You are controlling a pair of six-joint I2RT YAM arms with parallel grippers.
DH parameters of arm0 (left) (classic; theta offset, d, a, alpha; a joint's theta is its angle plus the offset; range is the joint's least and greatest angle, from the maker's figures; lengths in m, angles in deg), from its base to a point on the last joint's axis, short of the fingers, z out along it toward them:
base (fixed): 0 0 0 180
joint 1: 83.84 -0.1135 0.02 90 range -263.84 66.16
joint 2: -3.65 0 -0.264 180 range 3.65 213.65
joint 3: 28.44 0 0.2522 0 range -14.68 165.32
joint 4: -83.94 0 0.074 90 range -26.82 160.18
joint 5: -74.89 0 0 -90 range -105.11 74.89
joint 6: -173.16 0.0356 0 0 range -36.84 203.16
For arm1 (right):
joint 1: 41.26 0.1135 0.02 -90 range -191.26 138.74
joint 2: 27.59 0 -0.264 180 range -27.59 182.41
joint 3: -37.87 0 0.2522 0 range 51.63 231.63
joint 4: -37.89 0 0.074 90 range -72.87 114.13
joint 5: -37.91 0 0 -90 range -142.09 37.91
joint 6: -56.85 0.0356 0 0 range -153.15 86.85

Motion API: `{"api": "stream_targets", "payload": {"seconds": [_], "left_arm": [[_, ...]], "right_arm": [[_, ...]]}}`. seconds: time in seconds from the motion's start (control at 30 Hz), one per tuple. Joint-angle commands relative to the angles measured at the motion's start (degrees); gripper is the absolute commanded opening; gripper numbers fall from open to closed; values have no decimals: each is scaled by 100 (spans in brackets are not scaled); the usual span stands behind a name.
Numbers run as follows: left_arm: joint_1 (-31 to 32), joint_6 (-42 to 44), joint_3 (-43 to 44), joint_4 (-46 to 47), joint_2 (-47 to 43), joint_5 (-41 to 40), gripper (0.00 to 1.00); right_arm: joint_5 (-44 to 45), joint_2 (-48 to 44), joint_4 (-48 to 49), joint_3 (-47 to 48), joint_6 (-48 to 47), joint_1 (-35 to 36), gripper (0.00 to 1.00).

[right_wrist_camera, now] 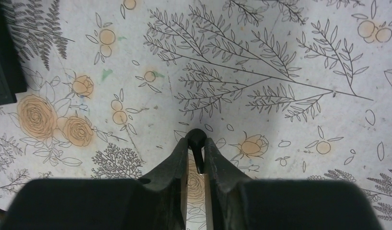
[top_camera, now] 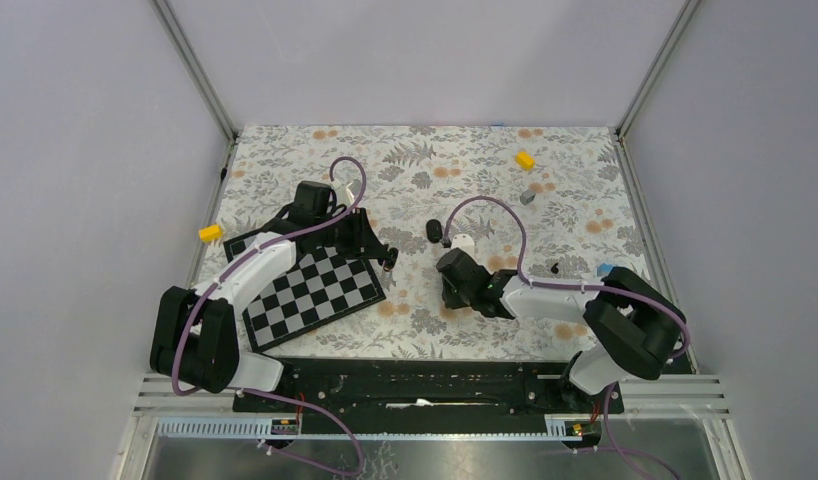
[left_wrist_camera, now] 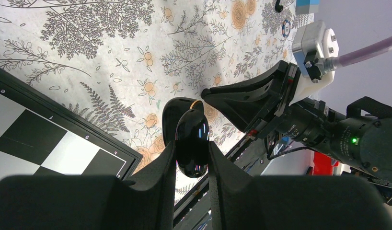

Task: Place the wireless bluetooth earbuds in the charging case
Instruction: Pick up the right earbud from the center of the board.

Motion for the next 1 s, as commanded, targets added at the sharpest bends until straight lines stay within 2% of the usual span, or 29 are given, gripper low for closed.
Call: {"api": "stream_targets", "payload": {"seconds": [0.0, 0.13, 0.37, 0.53, 0.6, 0.67, 0.77, 0.9, 0.97], "left_arm": [[26, -24, 229, 239, -45, 39, 0], [26, -24, 220, 239, -28, 41, 0], [26, 1, 237, 239, 29, 50, 0], [26, 2, 242, 239, 61, 35, 0], [26, -4, 238, 239, 69, 28, 0], [31, -7, 245, 239, 78, 32, 0], [35, -7, 254, 243, 99, 10, 0], [30, -7, 305, 244, 172, 26, 0], [35, 1, 324, 248, 216, 33, 0]], "right_arm": [[69, -7, -182, -20, -25, 24, 13], [488, -466, -587, 14, -128, 24, 10], [1708, -1427, -1069, -114, -719, 26, 10], [2101, -1374, -1277, 2, -989, 67, 10], [2203, -1109, -1300, 120, -1062, 144, 19], [2176, -835, -1325, 298, -1076, 312, 35], [1705, -603, -1271, 493, -961, 393, 52], [1605, -909, -853, 211, -831, 366, 54], [1653, -1140, -827, 78, -781, 266, 51]]}}
